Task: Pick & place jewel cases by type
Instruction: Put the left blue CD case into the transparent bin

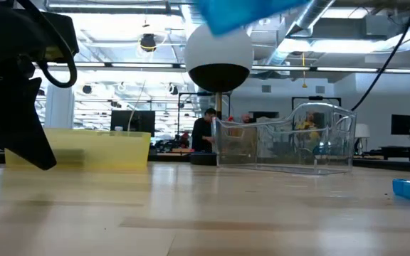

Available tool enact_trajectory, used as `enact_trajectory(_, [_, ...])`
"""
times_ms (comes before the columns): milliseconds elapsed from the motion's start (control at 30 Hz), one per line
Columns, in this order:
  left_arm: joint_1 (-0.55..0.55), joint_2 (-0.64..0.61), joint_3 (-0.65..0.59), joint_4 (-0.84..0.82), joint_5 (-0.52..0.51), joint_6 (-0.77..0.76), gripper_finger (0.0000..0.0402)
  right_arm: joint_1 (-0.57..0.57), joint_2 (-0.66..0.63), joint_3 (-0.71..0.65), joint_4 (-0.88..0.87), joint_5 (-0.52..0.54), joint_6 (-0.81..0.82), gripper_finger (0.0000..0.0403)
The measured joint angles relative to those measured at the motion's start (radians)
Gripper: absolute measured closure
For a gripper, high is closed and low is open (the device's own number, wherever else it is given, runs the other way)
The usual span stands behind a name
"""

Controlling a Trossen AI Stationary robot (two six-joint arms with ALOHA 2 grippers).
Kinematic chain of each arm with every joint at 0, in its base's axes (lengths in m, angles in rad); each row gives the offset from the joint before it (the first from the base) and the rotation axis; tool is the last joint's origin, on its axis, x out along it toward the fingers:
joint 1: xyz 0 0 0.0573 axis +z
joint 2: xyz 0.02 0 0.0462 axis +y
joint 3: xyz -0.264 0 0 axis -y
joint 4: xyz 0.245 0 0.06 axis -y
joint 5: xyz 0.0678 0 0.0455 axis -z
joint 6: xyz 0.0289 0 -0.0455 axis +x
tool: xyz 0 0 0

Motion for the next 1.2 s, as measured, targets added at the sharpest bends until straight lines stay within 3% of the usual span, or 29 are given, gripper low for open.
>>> enact_trajectory(133, [0.0,0.0,0.0,0.002,0.002,0.075,0.0401,0.031,-0.062,0.0,-0.012,0.033,-0.238,0.0402])
enact_trajectory(433, [0.001,0.0,0.0,0.003,0.03,0.158,0.0401,0.111,-0.11,0.0,-0.01,0.421,-0.714,0.0402])
enact_trajectory(600, [0.001,0.0,0.0,0.003,0.026,0.162,0.0401,0.147,-0.097,0.0,-0.01,0.62,-0.904,0.0402])
enact_trajectory(667, [0.001,0.0,0.0,0.002,0.026,0.162,0.0401,0.154,-0.099,0.0,-0.004,0.645,-0.93,0.0402])
enact_trajectory(767, [0.001,0.0,0.0,0.003,0.022,0.162,0.0401,0.147,-0.1,0.0,0.013,0.639,-0.842,0.0402])
enact_trajectory(933, [0.001,0.0,0.0,0.003,0.02,0.145,0.0401,0.124,-0.11,0.0,0.016,0.532,-0.65,0.0402])
enact_trajectory(1200, [0.001,0.0,0.0,0.032,0.02,0.142,0.0401,0.067,-0.109,0.037,-0.026,0.375,0.094,0.0402])
